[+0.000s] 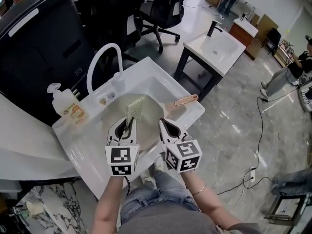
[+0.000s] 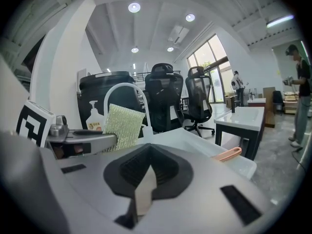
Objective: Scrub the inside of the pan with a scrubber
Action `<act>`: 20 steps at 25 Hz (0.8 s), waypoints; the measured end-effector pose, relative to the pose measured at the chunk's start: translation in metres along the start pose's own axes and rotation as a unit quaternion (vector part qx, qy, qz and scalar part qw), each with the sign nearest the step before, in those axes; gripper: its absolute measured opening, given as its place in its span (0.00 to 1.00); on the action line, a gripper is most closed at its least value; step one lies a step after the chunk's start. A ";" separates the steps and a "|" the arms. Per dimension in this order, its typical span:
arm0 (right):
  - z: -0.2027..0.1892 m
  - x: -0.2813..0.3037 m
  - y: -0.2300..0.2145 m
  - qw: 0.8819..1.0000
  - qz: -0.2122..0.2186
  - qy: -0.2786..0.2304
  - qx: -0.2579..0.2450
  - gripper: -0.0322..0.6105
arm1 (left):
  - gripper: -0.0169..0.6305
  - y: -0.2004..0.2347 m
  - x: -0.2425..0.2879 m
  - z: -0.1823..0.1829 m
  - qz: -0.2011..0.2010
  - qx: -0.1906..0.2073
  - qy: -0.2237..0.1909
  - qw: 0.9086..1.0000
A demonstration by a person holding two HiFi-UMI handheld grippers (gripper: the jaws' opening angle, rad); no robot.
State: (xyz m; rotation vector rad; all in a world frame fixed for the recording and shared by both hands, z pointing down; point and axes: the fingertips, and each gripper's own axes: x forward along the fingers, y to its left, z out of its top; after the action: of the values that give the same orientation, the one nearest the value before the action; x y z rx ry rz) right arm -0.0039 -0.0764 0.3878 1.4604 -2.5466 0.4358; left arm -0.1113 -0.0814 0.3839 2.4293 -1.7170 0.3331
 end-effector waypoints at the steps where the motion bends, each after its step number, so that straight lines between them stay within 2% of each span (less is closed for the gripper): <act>1: 0.001 -0.001 0.002 1.000 0.003 -0.002 -0.003 0.07 | 0.12 0.000 -0.003 0.000 -0.001 -0.004 -0.002 1.000; 20: 0.012 -0.007 0.006 0.999 0.027 -0.033 -0.033 0.06 | 0.12 -0.006 -0.017 0.007 0.010 -0.039 -0.026 0.999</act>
State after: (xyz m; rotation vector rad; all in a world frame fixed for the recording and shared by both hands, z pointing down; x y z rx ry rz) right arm -0.0058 -0.0721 0.3737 1.4081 -2.6312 0.3133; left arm -0.1109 -0.0659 0.3730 2.3880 -1.7415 0.2039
